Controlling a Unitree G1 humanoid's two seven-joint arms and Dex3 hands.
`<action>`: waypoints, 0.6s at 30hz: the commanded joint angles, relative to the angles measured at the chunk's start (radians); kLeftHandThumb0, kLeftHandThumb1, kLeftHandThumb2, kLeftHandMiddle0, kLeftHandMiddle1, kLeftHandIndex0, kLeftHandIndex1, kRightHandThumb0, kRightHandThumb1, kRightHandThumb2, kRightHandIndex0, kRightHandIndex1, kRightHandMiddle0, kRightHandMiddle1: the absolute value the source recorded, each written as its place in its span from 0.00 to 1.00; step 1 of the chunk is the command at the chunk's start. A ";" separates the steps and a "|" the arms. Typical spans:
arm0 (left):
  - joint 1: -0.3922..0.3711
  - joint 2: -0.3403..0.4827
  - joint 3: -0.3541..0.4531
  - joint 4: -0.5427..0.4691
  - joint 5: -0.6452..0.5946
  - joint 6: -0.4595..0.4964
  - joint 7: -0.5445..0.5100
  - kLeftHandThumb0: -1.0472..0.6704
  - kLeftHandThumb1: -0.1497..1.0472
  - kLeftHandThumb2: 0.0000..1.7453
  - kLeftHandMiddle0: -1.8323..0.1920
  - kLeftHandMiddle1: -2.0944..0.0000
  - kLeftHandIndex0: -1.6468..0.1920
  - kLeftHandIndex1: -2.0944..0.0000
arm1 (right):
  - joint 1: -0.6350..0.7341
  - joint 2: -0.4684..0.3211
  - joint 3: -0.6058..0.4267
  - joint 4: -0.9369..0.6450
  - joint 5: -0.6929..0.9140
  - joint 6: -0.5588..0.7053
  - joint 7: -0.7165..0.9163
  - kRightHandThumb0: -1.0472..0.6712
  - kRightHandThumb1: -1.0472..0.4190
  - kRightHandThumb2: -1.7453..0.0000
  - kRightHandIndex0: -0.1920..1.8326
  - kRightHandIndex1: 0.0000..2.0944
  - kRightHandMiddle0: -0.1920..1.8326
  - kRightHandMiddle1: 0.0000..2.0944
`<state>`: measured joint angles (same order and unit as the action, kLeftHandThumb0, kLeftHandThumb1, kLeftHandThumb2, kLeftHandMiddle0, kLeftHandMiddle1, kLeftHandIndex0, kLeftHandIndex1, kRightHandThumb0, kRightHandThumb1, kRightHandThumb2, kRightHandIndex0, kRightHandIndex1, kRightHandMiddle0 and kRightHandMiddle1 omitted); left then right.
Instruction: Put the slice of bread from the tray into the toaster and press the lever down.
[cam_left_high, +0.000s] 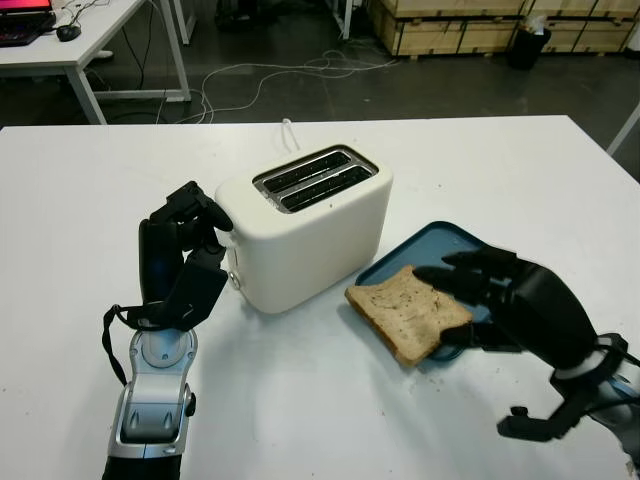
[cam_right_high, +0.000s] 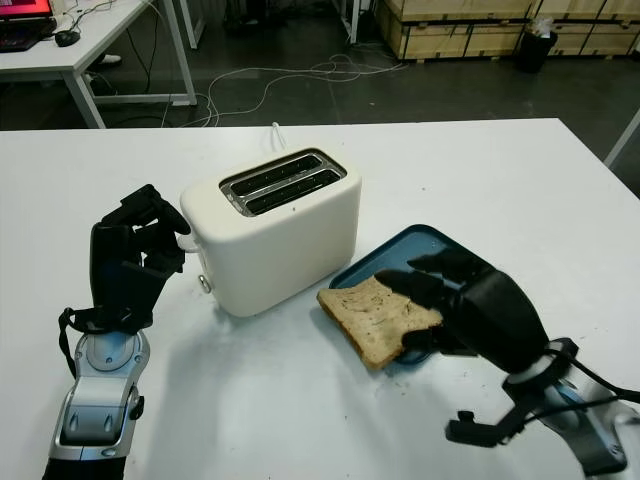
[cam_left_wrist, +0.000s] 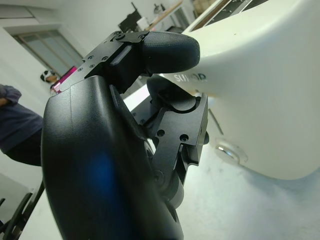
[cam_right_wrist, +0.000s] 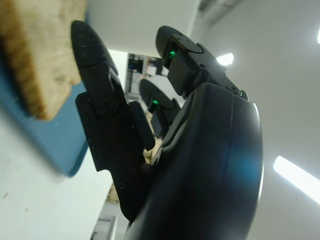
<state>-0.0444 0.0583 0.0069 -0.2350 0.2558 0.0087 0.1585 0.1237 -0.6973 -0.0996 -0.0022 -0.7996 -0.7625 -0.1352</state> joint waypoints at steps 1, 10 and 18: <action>-0.031 0.000 -0.019 -0.004 0.000 0.001 -0.018 0.62 0.89 0.64 0.35 0.17 0.47 0.17 | 0.014 -0.031 0.003 -0.029 -0.006 0.005 0.013 0.12 0.20 1.00 0.26 0.00 0.28 0.00; -0.033 -0.001 -0.018 -0.012 0.004 0.014 -0.018 0.62 0.89 0.65 0.34 0.17 0.46 0.17 | 0.026 -0.045 0.019 -0.040 0.020 0.020 0.048 0.10 0.17 0.99 0.22 0.00 0.24 0.00; -0.028 0.004 -0.018 -0.008 0.006 0.005 -0.017 0.62 0.89 0.64 0.34 0.17 0.46 0.17 | 0.034 -0.013 0.062 -0.008 0.083 0.034 0.066 0.09 0.14 0.99 0.21 0.00 0.23 0.00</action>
<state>-0.0542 0.0608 0.0089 -0.2392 0.2569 0.0165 0.1566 0.1539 -0.7238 -0.0488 -0.0224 -0.7445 -0.7439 -0.0761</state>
